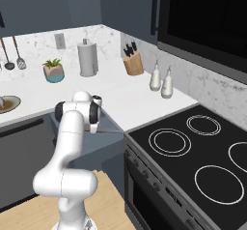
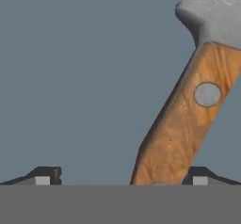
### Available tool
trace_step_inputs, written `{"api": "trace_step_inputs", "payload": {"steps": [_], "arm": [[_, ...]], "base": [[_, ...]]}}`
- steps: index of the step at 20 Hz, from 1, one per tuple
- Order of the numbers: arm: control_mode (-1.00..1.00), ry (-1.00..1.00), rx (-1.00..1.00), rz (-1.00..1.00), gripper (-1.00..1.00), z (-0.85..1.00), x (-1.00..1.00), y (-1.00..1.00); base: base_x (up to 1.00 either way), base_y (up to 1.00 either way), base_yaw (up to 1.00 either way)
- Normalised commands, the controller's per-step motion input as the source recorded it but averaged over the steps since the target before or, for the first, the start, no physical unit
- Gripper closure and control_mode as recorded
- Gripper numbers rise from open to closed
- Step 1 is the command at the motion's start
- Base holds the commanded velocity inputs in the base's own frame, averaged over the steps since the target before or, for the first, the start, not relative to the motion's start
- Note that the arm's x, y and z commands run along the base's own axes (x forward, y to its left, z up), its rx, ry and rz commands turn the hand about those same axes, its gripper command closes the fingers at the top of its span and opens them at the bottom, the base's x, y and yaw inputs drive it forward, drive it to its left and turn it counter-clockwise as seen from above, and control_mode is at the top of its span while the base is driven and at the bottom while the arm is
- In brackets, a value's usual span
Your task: Pick up the knife from the drawer and place it on the cutting board. Then place the meat from the plate to the cutting board.
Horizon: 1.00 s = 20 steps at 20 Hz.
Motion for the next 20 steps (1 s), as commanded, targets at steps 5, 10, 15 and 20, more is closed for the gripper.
{"api": "trace_step_inputs", "payload": {"steps": [5, 10, 15, 20], "arm": [[-1.00, 0.21, 0.00, 0.04, 1.00, -0.77, 0.15, 0.12], [-1.00, 0.17, 0.00, 0.12, 1.00, -0.68, -0.52, 0.44], [-1.00, 0.08, 0.00, 0.09, 1.00, -0.63, -0.69, 0.53], [-1.00, 0.03, 0.00, 0.01, 1.00, -0.32, -0.47, 0.43]], "base": [[0.00, 0.00, 0.00], [0.00, 0.00, 0.00], [0.00, 0.00, 0.00], [0.00, 0.00, 0.00]]}}
